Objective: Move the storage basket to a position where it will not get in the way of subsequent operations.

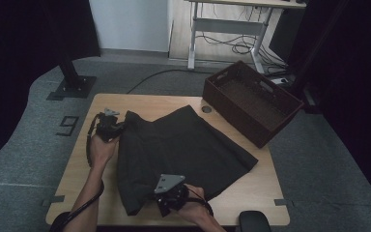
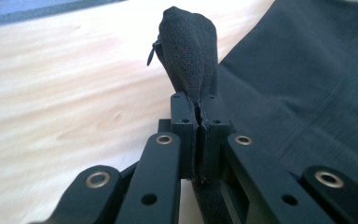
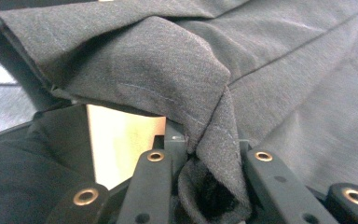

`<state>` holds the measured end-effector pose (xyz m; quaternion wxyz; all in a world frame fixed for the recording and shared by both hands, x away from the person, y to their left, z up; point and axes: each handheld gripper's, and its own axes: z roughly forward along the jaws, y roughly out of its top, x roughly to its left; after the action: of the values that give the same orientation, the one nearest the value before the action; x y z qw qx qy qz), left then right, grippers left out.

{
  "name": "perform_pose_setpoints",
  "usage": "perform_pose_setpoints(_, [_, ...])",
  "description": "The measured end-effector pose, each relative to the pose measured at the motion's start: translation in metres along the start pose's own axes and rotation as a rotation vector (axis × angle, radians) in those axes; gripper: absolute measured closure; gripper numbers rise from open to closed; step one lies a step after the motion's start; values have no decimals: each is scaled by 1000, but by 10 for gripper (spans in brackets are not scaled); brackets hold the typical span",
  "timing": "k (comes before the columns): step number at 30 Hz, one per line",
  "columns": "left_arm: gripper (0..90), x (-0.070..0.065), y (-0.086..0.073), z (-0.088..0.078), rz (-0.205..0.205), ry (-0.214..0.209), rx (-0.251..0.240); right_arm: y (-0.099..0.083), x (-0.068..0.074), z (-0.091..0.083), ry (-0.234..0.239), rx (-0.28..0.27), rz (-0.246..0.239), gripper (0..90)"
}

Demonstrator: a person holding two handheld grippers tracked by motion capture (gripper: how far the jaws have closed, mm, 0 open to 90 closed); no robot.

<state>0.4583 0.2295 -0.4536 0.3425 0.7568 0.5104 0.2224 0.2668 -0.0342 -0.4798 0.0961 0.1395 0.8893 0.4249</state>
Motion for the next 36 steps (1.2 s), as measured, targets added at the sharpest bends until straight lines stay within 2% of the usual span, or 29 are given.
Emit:
perform_pose_setpoints(3, [865,-8,11,7,-1,-6,-1,-5,-10,-14,-28,-18,37,781])
perform_pose_setpoints(9, [866,-25,30,16,1,-14,-21,-11,-25,-41,-85,-51,82,780])
perform_pose_setpoints(16, [866,-46,56,18,23,-16,-62,-13,-40,-74,-151,-103,113,780])
perform_pose_setpoints(22, [865,-61,79,17,42,-31,-100,-12,-51,-99,-203,-127,122,781])
perform_pose_setpoints(30, [866,-91,115,21,89,-62,-155,-14,-69,-142,-290,-164,150,781])
perform_pose_setpoints(33, [865,-106,125,31,111,-67,-160,-19,-78,-156,-325,-172,176,781])
perform_pose_setpoints(36, [864,-120,127,48,137,-53,-143,-30,-88,-162,-359,-156,201,780])
